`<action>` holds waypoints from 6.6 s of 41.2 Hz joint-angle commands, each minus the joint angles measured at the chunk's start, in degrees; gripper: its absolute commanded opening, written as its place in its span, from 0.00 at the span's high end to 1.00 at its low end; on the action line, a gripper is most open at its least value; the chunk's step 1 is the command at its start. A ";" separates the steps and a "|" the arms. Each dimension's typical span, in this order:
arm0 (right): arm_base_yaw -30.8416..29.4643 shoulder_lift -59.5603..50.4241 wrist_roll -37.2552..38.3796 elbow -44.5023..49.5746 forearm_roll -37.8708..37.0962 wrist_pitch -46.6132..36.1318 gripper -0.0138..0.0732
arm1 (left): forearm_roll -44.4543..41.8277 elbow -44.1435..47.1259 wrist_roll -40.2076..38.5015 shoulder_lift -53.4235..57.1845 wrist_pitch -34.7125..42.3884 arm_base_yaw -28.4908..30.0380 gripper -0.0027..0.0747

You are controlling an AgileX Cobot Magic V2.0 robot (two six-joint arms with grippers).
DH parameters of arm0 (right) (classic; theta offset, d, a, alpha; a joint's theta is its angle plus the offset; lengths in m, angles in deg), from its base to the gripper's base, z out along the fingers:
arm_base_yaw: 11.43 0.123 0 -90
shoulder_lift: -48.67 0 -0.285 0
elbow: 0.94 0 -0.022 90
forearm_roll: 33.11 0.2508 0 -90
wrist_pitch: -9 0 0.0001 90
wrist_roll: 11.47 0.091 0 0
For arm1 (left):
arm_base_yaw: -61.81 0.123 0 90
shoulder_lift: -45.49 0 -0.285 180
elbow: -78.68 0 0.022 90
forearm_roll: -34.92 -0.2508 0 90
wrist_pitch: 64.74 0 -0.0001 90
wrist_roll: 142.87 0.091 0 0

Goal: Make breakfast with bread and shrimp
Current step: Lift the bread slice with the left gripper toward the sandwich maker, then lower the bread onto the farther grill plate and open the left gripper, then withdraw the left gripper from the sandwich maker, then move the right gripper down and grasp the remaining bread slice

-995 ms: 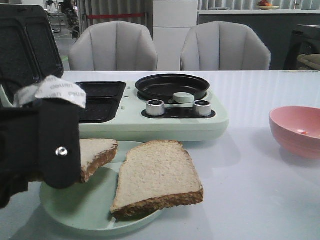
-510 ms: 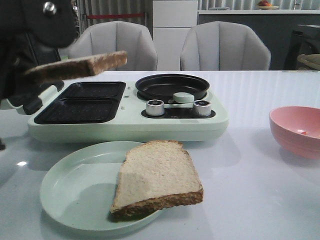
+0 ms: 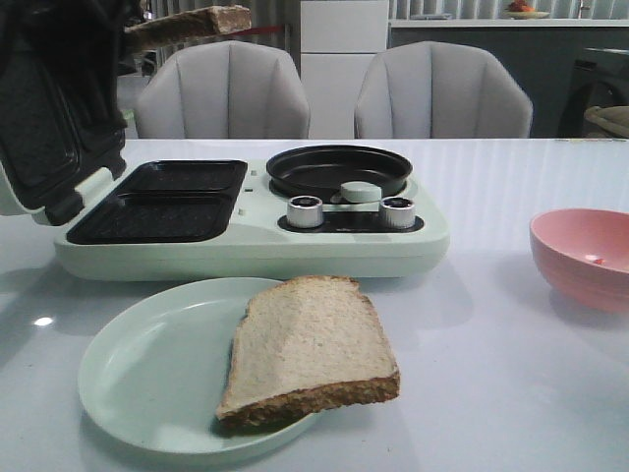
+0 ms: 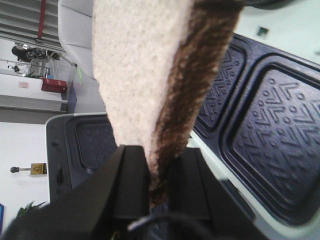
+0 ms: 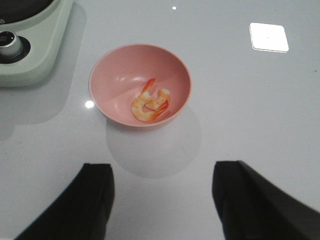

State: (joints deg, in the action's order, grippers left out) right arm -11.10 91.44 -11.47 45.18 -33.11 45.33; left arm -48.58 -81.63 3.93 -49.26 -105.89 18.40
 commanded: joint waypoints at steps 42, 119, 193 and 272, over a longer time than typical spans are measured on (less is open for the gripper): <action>0.08 0.38 -0.44 -1.95 -0.98 -3.98 0.23 | 9.70 -29.07 17.91 -29.96 3.20 14.55 0.77; 0.08 0.38 -0.44 -1.95 -0.98 -3.64 0.23 | 55.43 -23.32 34.39 6.67 -2.37 7.57 0.27; 8.13 46.05 -44.77 -13.29 63.44 12.56 0.31 | 83.07 17.25 34.39 58.29 2.59 7.95 0.27; 16.32 67.11 -48.58 -25.74 70.92 11.62 0.70 | 83.07 17.25 34.39 58.29 3.56 7.95 0.27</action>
State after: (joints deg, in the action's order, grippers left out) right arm 5.27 164.00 -59.04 20.71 36.66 55.05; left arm 34.37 -62.90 38.58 9.19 -107.09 26.38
